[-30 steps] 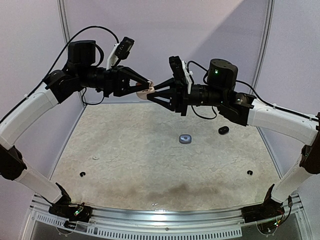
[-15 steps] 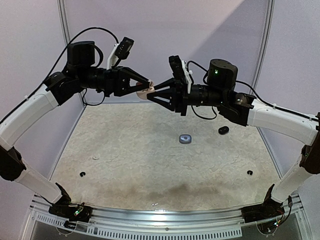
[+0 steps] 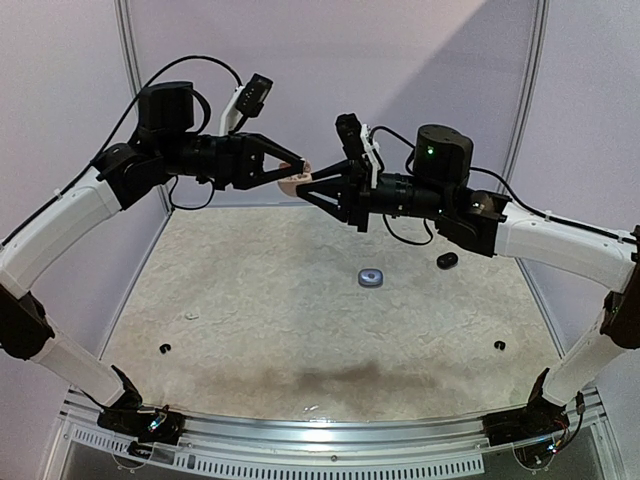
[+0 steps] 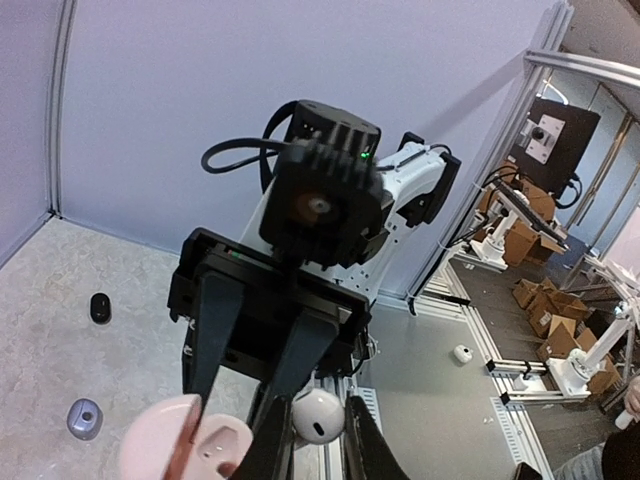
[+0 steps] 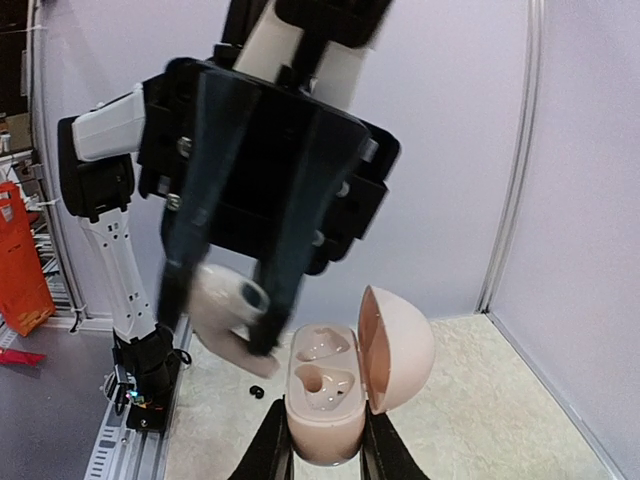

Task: Insert the wireless bluetooth earbuds into the charging case

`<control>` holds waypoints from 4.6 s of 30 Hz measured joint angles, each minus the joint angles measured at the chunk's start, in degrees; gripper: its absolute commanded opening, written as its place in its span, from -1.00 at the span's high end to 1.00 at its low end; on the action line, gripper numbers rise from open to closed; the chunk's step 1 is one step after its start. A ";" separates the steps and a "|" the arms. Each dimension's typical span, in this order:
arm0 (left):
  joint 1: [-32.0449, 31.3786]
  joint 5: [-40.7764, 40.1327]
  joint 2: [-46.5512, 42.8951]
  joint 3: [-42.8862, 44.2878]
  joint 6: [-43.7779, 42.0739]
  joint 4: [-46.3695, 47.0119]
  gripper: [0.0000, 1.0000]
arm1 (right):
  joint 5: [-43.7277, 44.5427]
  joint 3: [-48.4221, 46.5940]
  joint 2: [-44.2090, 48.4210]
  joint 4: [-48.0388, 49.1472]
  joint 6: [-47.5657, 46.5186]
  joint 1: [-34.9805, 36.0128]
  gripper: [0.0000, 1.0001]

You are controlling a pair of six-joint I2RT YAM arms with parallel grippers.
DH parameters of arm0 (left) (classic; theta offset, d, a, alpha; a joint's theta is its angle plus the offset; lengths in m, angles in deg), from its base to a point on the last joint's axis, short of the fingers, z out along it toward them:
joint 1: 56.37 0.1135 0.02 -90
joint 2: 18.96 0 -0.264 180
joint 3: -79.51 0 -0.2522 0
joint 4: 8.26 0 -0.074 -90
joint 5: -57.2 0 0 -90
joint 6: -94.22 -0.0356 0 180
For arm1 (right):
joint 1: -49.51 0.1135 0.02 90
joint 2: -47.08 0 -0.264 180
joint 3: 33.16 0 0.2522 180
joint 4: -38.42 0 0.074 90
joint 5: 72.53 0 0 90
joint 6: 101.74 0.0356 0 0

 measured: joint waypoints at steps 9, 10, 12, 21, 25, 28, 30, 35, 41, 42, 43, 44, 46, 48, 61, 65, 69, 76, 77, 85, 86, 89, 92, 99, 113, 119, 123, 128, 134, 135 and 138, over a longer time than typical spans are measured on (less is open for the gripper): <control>3.06 -0.22 0.00 -0.04 2.56 -0.37 0.69 | 9.07 5.05 0.92 -0.15 3.50 -2.10 0.99; 3.91 -0.59 0.00 -0.09 2.56 -0.79 0.69 | 10.12 5.42 1.11 -0.24 3.65 -2.23 0.99; 6.69 -2.67 0.04 -0.52 0.79 -3.45 0.70 | 12.76 6.45 1.99 -0.63 4.02 -2.43 0.99; 10.51 -30.93 10.19 -11.61 -22.93 -23.89 0.79 | 20.48 7.93 6.40 -4.04 4.00 -2.71 0.99; 10.27 -40.30 17.22 -18.27 -30.56 -27.34 0.77 | 21.09 7.93 7.28 -4.37 4.02 -2.71 0.99; 9.75 -45.46 21.22 -20.00 -33.51 -27.69 0.77 | 21.20 7.93 7.32 -4.46 4.09 -2.71 0.98; 9.44 -47.93 23.43 -20.24 -34.73 -27.32 0.75 | 21.20 7.93 7.34 -4.68 4.24 -2.71 0.99; 9.27 -51.58 26.47 -20.48 -35.50 -26.08 0.68 | 21.18 7.93 7.43 -5.03 4.59 -2.71 0.98; 9.16 -53.27 28.70 -19.19 -33.68 -26.03 0.30 | 21.05 8.15 8.13 -5.18 4.70 -2.71 0.98; 9.09 -53.02 28.96 -18.78 -33.20 -26.49 0.21 | 21.00 8.20 8.22 -5.18 4.70 -2.71 0.98; 9.01 -52.72 29.22 -18.32 -32.79 -26.97 0.14 | 20.96 8.22 8.31 -5.18 4.70 -2.71 0.98; 8.98 -52.43 29.38 -18.01 -32.59 -27.32 0.08 | 20.87 8.22 8.33 -5.18 4.70 -2.71 0.98; 8.94 -51.89 29.68 -17.42 -32.09 -27.69 -0.02 | 20.57 8.24 8.44 -5.18 4.70 -2.71 0.98; 8.98 -51.71 29.83 -17.03 -32.28 -28.00 -0.06 | 20.15 8.24 8.46 -5.18 4.70 -2.71 0.98; 10.19 -45.77 30.73 -14.78 -36.83 -31.01 -0.09 | 18.34 8.52 8.55 -5.18 4.83 -2.71 0.97; 12.46 -42.05 30.05 -13.40 -37.88 -31.56 0.04 | 18.14 8.90 8.63 -5.16 4.92 -2.71 0.98; 15.28 -40.04 28.46 -11.91 -37.99 -30.99 0.31 | 18.10 9.75 9.09 -5.14 5.27 -2.71 0.98; 16.46 -43.54 30.25 -11.17 -36.76 -30.27 0.61 | 18.03 10.19 9.31 -5.09 5.77 -2.71 0.98; 16.46 -44.02 31.06 -11.15 -36.72 -30.32 0.63 | 18.03 10.19 9.33 -5.09 5.79 -2.71 0.97; 16.46 -45.20 32.46 -13.62 -36.68 -30.49 0.66 | 18.03 10.56 9.62 -5.11 5.95 -2.71 0.98; 16.44 -45.16 32.30 -13.86 -36.70 -30.36 0.66 | 18.03 10.62 9.62 -5.11 5.95 -2.71 0.97; 16.28 -44.81 31.52 -15.04 -36.74 -30.27 0.66 | 18.03 10.93 9.62 -5.09 5.97 -2.71 0.97; 16.06 -44.59 30.86 -16.00 -36.72 -30.34 0.66 | 18.03 10.95 9.62 -5.09 5.95 -2.71 0.97; 15.47 -43.74 29.81 -17.51 -36.70 -30.86 0.66 | 18.03 10.95 9.62 -5.07 5.92 -2.71 0.97; 13.49 -42.16 28.81 -18.95 -36.48 -33.66 0.56 | 18.03 11.13 9.62 -5.03 5.90 -2.71 0.97; 12.20 -41.79 28.37 -19.47 -36.39 -35.12 0.49 | 18.03 11.34 9.62 -5.01 5.90 -2.71 0.97; 12.17 -43.41 27.91 -19.10 -36.09 -36.70 0.39 | 18.03 11.34 9.62 -5.01 5.90 -2.71 0.97; 12.17 -45.68 27.58 -14.05 -33.29 -38.86 0.07 | 18.03 11.37 9.64 -4.98 5.92 -2.71 0.97; 12.04 -46.07 27.52 -9.79 -28.50 -38.97 -0.17 | 18.03 11.37 9.62 -4.68 5.92 -2.71 0.97; 12.00 -46.12 27.54 -9.77 -28.22 -39.04 -0.17 | 18.03 11.37 9.62 -4.68 5.92 -2.71 0.97; 11.72 -46.34 27.76 -9.77 -27.02 -39.17 -0.13 | 18.01 11.37 9.62 -4.70 5.92 -2.71 0.97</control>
